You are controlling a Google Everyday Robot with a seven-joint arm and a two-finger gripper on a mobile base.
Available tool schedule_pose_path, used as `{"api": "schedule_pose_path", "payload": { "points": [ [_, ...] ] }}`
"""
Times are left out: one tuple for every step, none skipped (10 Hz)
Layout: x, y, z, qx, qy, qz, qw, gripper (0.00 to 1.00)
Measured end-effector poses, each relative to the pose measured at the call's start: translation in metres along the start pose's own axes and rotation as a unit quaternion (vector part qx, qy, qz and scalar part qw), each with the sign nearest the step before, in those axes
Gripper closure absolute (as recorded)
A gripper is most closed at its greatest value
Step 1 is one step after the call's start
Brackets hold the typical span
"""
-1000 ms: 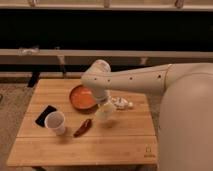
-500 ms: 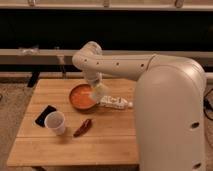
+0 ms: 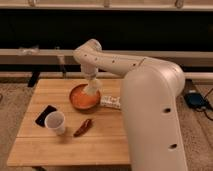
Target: Place the white sponge in the ceramic bowl
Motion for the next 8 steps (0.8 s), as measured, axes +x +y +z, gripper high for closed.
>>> {"api": "schedule_pose_path", "payload": {
  "points": [
    [-0.005, -0.008, 0.009, 0.003, -0.013, -0.002, 0.9999, 0.33],
    [-0.007, -0.015, 0.017, 0.005, -0.026, -0.006, 0.9996, 0.24],
    [-0.009, -0.020, 0.024, 0.006, -0.037, -0.010, 0.9993, 0.20],
    [-0.016, -0.025, 0.028, 0.005, -0.047, -0.017, 0.9988, 0.20],
    [-0.030, -0.031, 0.032, 0.005, -0.060, -0.031, 0.9977, 0.20],
    [-0.038, -0.029, 0.033, 0.004, -0.069, -0.040, 0.9968, 0.20],
    [-0.043, -0.022, 0.031, 0.004, -0.078, -0.045, 0.9959, 0.20],
    [-0.049, -0.015, 0.025, 0.008, -0.086, -0.049, 0.9951, 0.20]
  ]
}}
